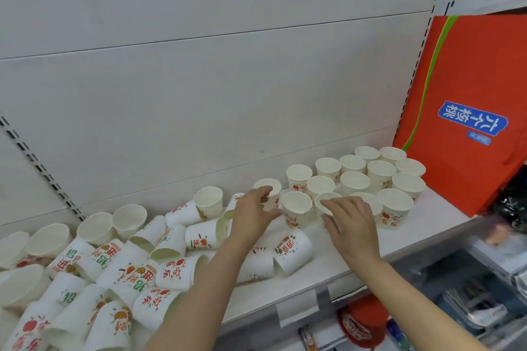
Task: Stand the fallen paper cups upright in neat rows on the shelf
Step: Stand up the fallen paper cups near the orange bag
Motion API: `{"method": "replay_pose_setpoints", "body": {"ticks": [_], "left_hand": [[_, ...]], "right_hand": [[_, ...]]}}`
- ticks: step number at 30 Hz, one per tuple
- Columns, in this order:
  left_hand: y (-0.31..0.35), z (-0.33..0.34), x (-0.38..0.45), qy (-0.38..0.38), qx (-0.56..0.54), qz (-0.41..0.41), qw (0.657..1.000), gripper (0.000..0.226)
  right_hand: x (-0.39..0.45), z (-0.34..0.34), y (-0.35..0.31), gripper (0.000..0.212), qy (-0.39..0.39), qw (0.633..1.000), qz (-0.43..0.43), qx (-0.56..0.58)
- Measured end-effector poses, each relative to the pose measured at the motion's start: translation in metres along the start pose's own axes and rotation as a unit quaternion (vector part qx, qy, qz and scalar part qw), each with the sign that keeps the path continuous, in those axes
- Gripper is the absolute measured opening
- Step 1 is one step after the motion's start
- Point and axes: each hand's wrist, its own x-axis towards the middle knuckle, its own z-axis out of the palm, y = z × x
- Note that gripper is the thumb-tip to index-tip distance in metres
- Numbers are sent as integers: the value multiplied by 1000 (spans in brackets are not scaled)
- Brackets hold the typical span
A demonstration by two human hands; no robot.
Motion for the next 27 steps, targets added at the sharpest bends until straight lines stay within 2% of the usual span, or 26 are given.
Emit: {"method": "replay_pose_setpoints", "body": {"ticks": [2,4,7,10,14,17,19,21,24,27], "left_hand": [[-11,-19,-2,56,60,13,997,41],[-24,-36,1,80,152,24,985,32],[-37,-46,9,31,281,10,959,42],[-41,-43,15,-1,328,22,944,38],[-42,-38,28,33,363,45,930,21],[-39,-35,41,76,366,39,927,17],[-37,-33,51,91,359,21,929,18],[-36,-31,58,85,343,-20,935,19],[-42,-26,62,62,305,-70,948,16],[-41,-27,54,64,254,-78,962,15]], "right_hand": [[-4,-3,-18,28,-34,997,36,58],[-6,-5,-33,31,-129,978,119,112],[-12,-3,-44,24,-223,935,216,173],[-13,0,-51,15,-253,910,259,205],[-12,0,-55,4,-238,881,305,272],[-10,-9,-55,5,-203,894,266,297],[-10,-12,-51,9,-155,939,189,243],[-11,-10,-42,14,-91,982,75,148],[-16,-3,-27,18,-48,995,-29,84],[-18,2,-19,18,-30,995,-80,47]]}}
